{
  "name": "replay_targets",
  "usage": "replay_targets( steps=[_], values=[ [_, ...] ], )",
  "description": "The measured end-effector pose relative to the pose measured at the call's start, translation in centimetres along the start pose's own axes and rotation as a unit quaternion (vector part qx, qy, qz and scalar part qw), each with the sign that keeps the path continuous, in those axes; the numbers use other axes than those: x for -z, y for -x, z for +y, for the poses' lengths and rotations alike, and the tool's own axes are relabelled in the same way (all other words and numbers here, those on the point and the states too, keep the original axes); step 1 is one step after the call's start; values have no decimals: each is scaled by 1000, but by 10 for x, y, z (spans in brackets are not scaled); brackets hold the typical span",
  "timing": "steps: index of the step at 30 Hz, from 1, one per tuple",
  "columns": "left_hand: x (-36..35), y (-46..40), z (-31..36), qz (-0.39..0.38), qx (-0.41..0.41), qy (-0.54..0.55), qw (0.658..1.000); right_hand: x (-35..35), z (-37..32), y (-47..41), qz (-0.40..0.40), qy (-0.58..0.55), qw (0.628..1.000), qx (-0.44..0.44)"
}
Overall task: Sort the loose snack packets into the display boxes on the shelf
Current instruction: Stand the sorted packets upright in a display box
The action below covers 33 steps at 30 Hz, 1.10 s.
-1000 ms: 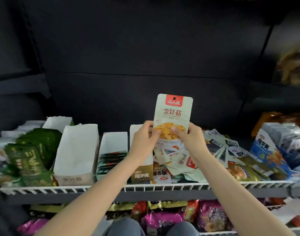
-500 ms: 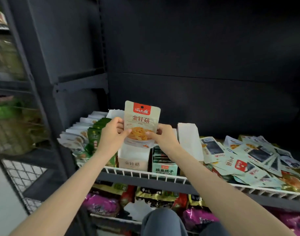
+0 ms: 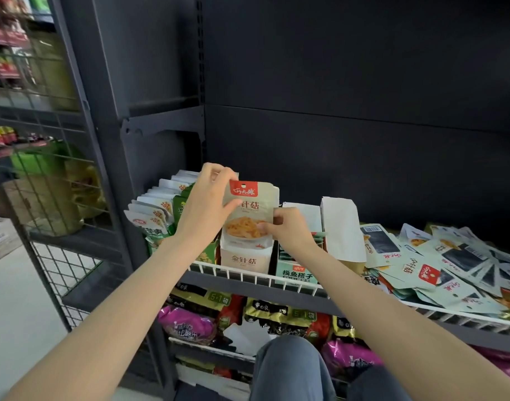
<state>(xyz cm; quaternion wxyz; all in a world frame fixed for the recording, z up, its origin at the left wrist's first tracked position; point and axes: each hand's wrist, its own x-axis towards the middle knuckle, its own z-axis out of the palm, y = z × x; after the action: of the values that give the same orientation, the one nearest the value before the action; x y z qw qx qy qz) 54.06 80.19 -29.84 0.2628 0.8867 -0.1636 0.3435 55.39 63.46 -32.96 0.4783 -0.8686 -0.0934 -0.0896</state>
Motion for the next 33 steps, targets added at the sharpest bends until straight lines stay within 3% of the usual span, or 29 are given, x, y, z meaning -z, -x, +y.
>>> replay_targets(
  steps=[7,15,24,28,33],
  values=[
    [9,-3,-1,-117,-49,-136,983,-2,4,7,-69,146,987,24],
    [16,-4,2,-211,-69,-156,962,7,-6,11,-43,166,982,80],
    [14,1,27,-204,-49,-116,971,34,-11,25,-90,121,985,79],
    [-7,-3,65,-164,-55,-7,985,78,-3,35,-8,74,995,70],
    [-74,-14,137,-202,-19,145,968,131,46,41,140,100,985,-10]
  ],
)
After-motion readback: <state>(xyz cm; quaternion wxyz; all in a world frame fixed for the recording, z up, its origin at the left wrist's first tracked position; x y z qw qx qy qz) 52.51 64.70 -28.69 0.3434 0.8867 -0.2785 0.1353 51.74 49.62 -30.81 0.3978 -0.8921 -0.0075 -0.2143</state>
